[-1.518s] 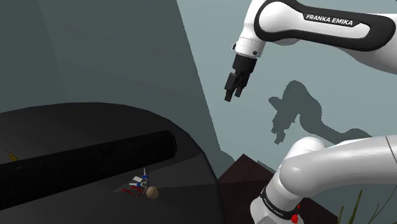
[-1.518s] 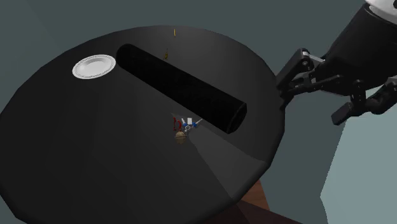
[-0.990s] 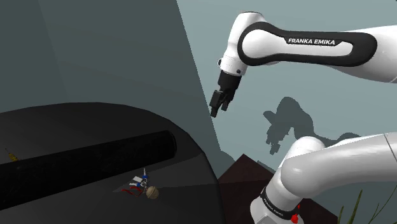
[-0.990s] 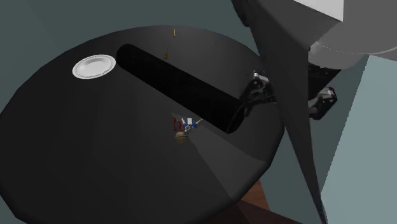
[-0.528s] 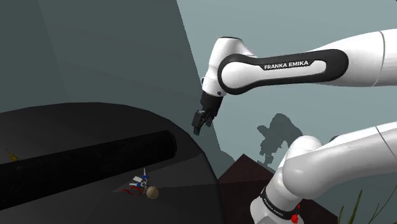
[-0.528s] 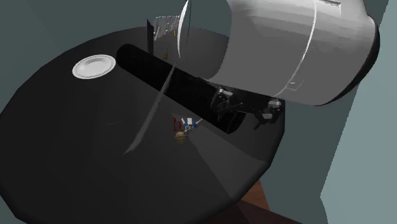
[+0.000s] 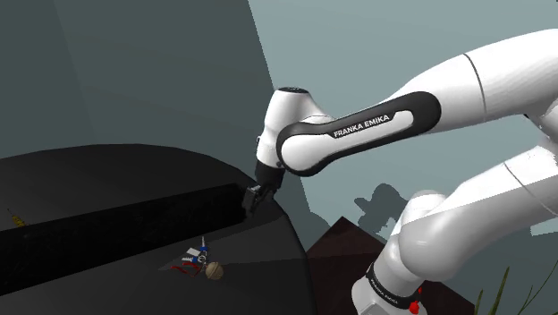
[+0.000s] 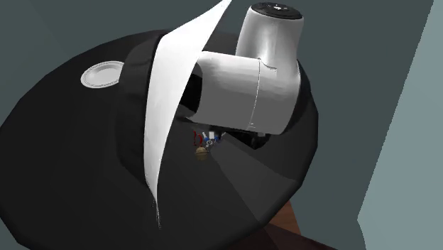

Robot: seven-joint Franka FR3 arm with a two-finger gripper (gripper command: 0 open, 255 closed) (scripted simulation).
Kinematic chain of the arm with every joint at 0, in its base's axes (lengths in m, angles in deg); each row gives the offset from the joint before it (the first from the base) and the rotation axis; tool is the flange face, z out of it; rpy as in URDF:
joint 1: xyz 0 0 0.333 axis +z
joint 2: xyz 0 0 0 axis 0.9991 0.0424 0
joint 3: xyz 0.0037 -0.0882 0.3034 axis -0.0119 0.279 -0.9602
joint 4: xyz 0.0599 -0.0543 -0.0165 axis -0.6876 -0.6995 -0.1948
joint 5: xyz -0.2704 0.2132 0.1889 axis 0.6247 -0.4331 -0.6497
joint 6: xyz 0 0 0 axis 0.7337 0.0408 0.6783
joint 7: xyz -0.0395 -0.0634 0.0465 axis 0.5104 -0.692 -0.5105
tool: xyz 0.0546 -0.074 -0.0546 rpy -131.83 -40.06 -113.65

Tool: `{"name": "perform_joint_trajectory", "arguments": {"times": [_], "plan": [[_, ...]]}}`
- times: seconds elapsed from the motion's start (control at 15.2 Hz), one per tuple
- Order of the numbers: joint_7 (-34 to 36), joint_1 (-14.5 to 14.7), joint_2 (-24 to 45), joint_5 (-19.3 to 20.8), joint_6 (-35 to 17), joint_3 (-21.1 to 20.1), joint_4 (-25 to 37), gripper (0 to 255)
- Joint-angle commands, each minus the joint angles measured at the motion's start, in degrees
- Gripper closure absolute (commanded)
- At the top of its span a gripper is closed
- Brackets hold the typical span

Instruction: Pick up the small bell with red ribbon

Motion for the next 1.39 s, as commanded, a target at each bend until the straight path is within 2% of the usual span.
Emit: {"name": "perform_joint_trajectory", "arguments": {"times": [0.0, 0.33, 0.53, 0.66, 0.86, 1.32], "plan": [[1.34, 0.55, 4.27, -0.27, -4.52, -2.00, 0.42, 0], [5.88, 1.01, 15.39, 1.84, -14.68, -6.67, 2.56, 0], [10.35, 0.98, 22.70, 6.01, -20.21, -8.94, 4.76, 0], [14.38, 1.30, 27.76, 10.40, -23.46, -9.73, 6.62, 0], [21.43, 3.52, 35.33, 18.49, -27.38, -8.69, 10.08, 0], [24.88, 6.23, 40.72, 23.40, -31.97, -5.27, 10.61, 0]]}}
